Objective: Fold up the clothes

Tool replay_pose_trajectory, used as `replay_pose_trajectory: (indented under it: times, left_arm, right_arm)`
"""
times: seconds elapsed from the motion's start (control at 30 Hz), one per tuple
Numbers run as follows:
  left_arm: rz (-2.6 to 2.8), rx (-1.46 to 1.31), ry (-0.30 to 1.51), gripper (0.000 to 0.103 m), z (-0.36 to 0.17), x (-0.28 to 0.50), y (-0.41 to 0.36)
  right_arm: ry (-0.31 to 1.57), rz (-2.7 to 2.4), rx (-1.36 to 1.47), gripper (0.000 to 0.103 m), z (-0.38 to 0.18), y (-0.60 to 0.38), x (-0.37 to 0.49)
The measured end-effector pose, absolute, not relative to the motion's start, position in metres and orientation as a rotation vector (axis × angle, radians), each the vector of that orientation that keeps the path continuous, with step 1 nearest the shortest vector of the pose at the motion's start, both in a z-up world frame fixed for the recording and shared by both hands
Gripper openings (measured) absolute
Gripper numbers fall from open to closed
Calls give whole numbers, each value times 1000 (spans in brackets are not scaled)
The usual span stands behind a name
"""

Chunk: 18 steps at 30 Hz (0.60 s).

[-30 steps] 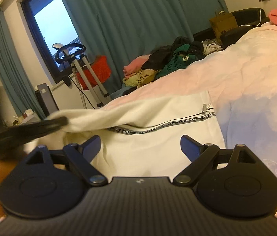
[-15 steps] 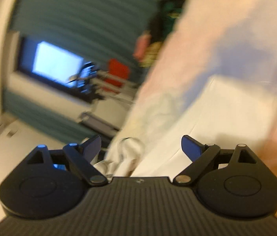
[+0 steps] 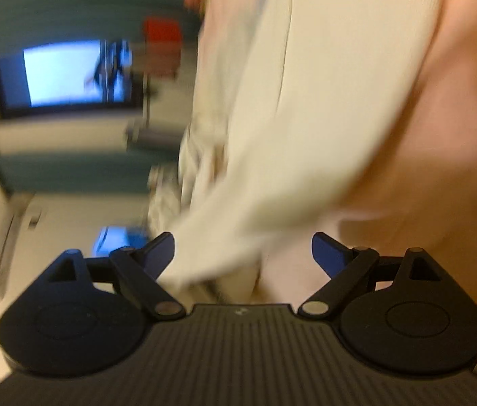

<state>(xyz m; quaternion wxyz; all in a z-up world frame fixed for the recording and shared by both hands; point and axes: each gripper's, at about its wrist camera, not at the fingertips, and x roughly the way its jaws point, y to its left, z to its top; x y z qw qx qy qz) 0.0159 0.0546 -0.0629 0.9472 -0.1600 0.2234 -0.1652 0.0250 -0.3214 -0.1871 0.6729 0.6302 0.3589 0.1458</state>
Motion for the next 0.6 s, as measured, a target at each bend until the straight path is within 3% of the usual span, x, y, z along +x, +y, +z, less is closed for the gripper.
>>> replay_pose_trajectory:
  times: [0.17,0.3,0.4,0.47,0.6]
  left_arm:
    - [-326,-403,456,7,-61,15,70]
    - [-348,-487,435,7,-57,13,79]
    - [-355,-525,432,7,-56,14,82]
    - [-360,-512,425,7,-57,13,79]
    - [-422,-490,454,7,-67,13,63]
  right_arm:
    - [719,206,1363,89,-185,-328,39]
    - [518,-59,1389,76,-180,-371,28]
    - [478,-195,1401,53,-175,-398,39]
    - [497,-251,1369,18,-169,-406,51]
    - [463,-283,1350,6,-157,-411,76]
